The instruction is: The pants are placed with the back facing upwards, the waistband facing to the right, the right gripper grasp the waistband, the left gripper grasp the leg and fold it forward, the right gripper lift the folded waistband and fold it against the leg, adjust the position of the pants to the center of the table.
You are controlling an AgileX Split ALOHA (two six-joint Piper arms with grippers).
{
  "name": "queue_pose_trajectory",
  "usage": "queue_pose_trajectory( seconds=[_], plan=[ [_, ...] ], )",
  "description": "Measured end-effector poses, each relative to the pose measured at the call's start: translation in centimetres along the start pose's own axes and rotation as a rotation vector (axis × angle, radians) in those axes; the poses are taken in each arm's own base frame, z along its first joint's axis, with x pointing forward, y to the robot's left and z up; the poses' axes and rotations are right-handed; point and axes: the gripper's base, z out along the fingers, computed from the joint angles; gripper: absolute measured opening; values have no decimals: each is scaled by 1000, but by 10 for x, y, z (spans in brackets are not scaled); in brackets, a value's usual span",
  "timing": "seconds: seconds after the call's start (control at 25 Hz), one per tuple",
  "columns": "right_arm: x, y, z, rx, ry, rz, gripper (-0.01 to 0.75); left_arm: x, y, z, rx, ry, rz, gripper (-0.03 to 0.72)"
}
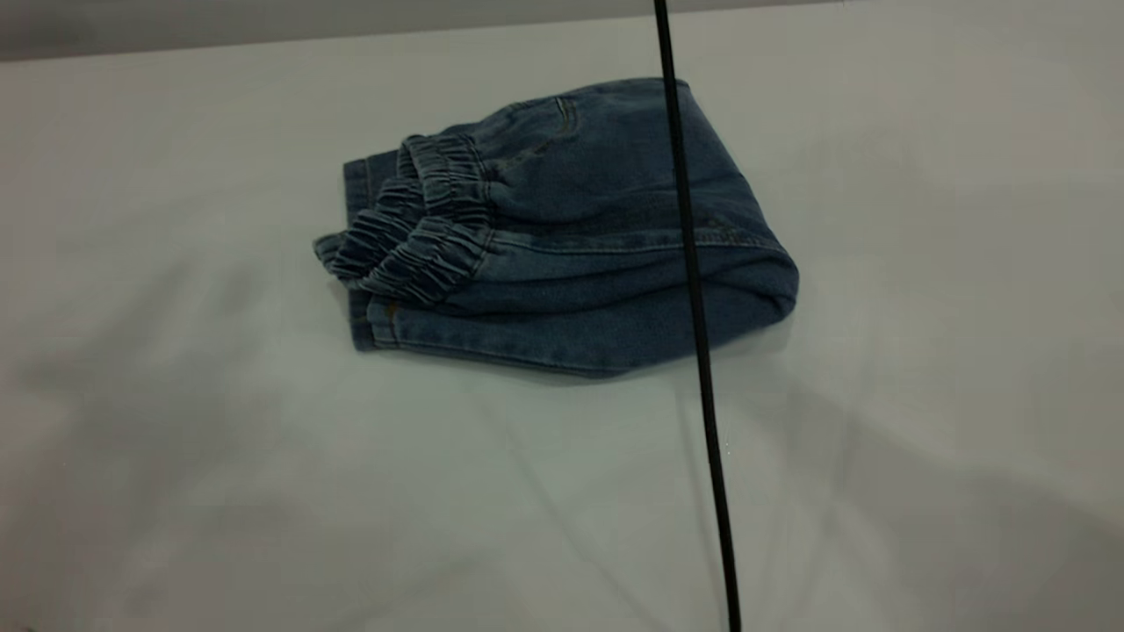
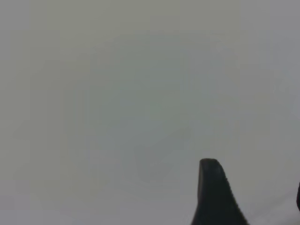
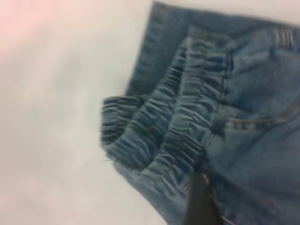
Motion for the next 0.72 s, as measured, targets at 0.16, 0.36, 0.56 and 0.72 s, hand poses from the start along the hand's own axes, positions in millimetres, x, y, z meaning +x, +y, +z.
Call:
queue_pose_trajectory(
  seconds=[0.16,0.36,0.56,0.72],
  plan=[
    [-2,10,-47,-89,-81,-76,401,8,10,-30,56,75,-115,387],
    [8,20,-111,-182,-179,-122,401,20,14,-63,149,192,-188,387],
    [36,22,-170,-237,-239,-130,401,32,17,-87,206,293,-204,387],
    [72,20,-209,-263,-259,-128,400,42,13,-105,283,287,-240,387]
  ],
)
